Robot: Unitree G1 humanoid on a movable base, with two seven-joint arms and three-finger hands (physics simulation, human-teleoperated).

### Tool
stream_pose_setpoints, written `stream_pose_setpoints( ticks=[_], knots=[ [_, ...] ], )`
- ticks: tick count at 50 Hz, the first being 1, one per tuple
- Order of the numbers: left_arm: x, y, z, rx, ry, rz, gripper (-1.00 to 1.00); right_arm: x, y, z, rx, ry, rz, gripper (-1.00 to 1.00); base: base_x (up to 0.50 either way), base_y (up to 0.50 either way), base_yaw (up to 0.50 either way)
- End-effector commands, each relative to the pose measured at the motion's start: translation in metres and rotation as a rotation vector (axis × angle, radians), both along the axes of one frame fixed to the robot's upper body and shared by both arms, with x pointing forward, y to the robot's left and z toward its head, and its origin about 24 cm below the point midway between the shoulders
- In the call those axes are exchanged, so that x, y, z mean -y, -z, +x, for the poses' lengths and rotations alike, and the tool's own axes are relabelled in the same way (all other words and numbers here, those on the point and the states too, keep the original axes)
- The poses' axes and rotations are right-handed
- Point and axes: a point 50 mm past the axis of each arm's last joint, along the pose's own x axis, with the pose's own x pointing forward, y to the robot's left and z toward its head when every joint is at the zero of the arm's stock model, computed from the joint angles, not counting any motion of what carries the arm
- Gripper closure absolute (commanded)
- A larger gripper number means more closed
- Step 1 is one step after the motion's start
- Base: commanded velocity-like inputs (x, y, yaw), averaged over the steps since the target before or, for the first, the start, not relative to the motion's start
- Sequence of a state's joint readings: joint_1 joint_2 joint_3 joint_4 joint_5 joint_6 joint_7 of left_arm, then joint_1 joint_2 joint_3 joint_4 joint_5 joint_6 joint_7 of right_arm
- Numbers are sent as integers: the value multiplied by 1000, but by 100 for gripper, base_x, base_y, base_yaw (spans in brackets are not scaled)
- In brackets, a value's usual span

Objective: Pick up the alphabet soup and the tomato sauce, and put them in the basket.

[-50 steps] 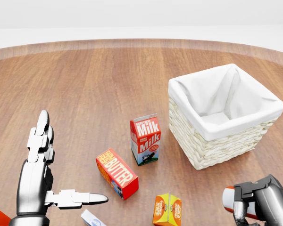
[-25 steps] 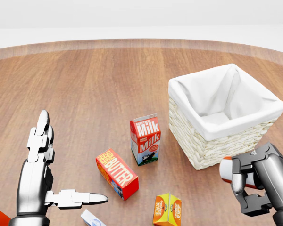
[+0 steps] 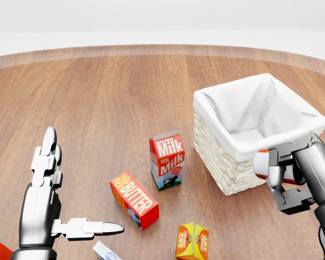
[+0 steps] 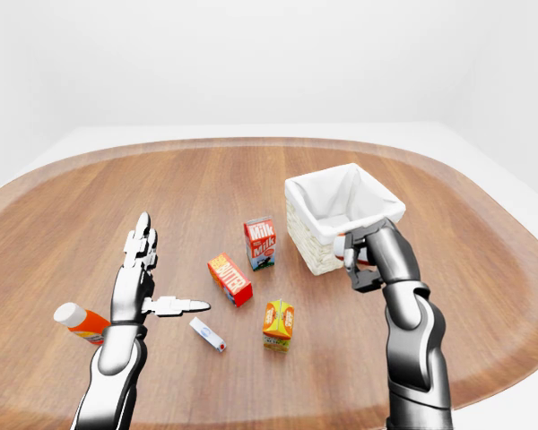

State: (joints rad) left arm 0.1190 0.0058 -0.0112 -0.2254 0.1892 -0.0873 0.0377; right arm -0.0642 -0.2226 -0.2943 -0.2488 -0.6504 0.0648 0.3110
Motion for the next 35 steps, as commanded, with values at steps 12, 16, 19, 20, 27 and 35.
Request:
stream_pose_setpoints(
  ticks=[12, 16, 19, 20, 27, 35],
  knots=[
    [-1, 3, 1, -14, -2, 4, -100, -4, -35, 32, 102, -39, -18, 100, 0, 0, 0],
    [-1, 4, 1, -15, -2, 4, -100, -7, -40, 35, 110, -67, -7, 100, 0, 0, 0],
    [-1, 4, 1, -16, -2, 4, -100, -7, -40, 42, 109, -63, -4, 100, 0, 0, 0],
    [0, 3, 1, -15, -2, 4, -100, -7, -41, 44, 111, -65, -3, 100, 0, 0, 0],
    [0, 4, 1, -15, -2, 5, -100, -7, -49, 58, 121, -68, 1, 100, 0, 0, 0],
    [0, 4, 2, -15, -2, 3, -100, -6, -51, 81, 100, -52, 20, 100, 0, 0, 0]
  ],
)
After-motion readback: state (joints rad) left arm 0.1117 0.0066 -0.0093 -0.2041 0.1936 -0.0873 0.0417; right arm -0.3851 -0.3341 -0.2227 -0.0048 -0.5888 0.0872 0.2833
